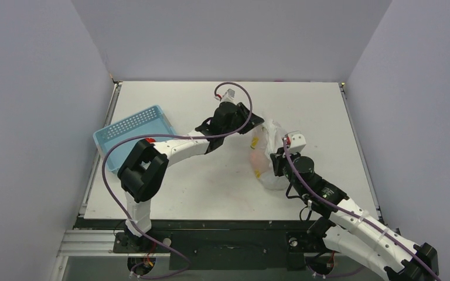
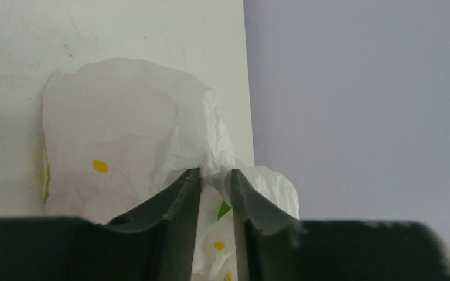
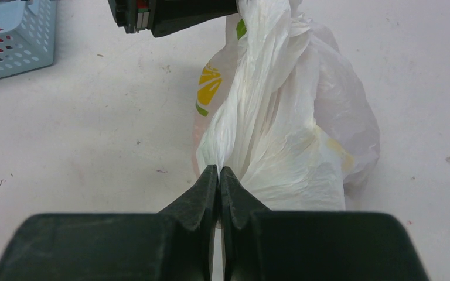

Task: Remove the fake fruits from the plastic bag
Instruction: Untie the plastic bag at the center of the board.

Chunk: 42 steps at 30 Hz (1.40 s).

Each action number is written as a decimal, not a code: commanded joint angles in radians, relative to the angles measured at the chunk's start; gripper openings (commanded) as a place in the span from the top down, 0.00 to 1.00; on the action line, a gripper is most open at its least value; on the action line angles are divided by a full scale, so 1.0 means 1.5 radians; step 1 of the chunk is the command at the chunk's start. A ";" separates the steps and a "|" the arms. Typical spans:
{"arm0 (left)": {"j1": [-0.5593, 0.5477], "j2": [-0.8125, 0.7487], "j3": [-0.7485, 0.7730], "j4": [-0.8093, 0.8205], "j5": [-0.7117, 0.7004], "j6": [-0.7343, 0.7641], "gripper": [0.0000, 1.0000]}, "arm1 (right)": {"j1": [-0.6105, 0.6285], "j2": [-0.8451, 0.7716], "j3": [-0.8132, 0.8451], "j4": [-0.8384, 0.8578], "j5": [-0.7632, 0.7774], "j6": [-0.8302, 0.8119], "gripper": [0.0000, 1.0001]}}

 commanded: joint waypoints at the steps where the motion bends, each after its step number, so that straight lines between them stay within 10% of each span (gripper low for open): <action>1: 0.006 0.020 0.039 0.088 0.038 0.010 0.93 | -0.003 -0.018 0.023 -0.015 -0.002 0.028 1.00; 24: 0.123 0.118 0.127 0.070 0.113 -0.064 1.00 | -0.001 -0.232 0.014 -0.298 -0.040 0.308 1.00; 33: 0.126 0.034 0.173 -0.145 0.119 0.162 0.46 | -0.002 -0.192 0.029 -0.261 -0.038 0.288 1.00; 42: 0.126 -0.131 0.153 -0.368 0.099 0.429 0.41 | -0.002 -0.168 0.068 -0.282 -0.060 0.224 1.00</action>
